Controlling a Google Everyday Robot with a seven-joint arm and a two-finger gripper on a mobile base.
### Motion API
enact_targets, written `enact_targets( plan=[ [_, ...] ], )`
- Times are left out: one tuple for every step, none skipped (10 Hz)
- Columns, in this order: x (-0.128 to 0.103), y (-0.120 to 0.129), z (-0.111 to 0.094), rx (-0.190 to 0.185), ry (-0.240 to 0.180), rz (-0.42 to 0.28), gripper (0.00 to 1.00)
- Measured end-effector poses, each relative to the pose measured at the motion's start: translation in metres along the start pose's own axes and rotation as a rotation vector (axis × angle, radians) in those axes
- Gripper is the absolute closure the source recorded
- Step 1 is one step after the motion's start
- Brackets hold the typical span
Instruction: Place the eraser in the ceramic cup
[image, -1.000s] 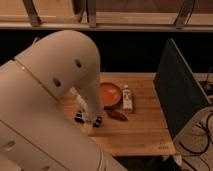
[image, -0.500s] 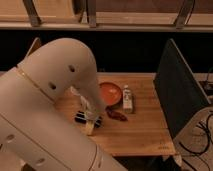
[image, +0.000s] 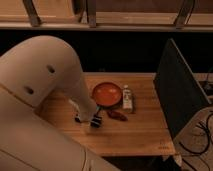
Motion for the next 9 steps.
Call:
enact_targets(
  plan=[
    [-0.002,0.002,0.000,0.000,0.004,-0.005,0.20],
    [0.000,0.007,0.003,-0.012,0.008,0.010,0.20],
    [0.000,0.012,0.007,-0.028,0.006,0.023,0.20],
    [0.000,0.016,0.011,-0.042,0.007,0.031,0.20],
    [0.000,0.017,0.016,-0.051,0.006,0.042,0.20],
    [0.001,0.020,0.020,-0.066,0.006,0.052,0.20],
    [0.001,0.023,0.023,-0.076,0.008,0.052,0.22],
    [0.000,0.023,0.024,-0.077,0.013,0.048,0.30],
    [0.000,0.022,0.024,-0.071,0.018,0.045,0.42]
  ],
)
